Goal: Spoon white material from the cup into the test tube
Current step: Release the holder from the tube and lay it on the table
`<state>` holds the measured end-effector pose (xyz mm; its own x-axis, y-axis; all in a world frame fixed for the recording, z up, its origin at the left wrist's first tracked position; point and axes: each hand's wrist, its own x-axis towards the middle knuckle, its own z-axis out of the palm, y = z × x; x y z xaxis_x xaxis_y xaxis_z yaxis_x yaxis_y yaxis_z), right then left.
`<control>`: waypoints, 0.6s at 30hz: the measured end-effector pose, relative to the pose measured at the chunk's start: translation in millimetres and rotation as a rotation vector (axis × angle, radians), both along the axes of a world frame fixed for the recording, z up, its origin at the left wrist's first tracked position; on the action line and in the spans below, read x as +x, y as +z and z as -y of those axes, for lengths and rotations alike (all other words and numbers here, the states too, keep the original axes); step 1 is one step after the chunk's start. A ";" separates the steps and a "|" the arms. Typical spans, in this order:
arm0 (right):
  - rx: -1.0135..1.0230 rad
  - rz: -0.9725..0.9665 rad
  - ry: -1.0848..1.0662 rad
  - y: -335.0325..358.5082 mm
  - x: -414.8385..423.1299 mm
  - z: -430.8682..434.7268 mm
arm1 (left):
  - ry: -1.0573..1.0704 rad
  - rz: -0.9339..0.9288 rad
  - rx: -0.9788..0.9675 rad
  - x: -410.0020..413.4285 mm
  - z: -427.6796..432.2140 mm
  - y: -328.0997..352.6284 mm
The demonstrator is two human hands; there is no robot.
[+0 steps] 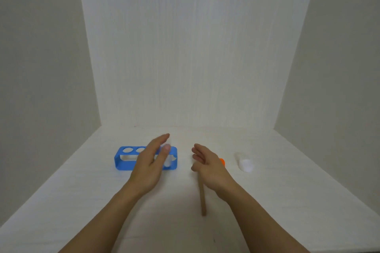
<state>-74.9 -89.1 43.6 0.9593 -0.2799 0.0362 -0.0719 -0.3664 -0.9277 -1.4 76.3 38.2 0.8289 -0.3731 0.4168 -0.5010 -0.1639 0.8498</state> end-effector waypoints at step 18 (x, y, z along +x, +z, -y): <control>0.092 -0.187 -0.120 -9.8 33.8 -46.0 | 0.409 -0.167 -0.141 46.3 -53.8 -29.7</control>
<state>-41.1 -43.1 33.8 0.9066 -0.3864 -0.1695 -0.2833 -0.2597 -0.9232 44.9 130.1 8.5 0.9563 0.0487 0.2882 -0.2737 -0.1969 0.9414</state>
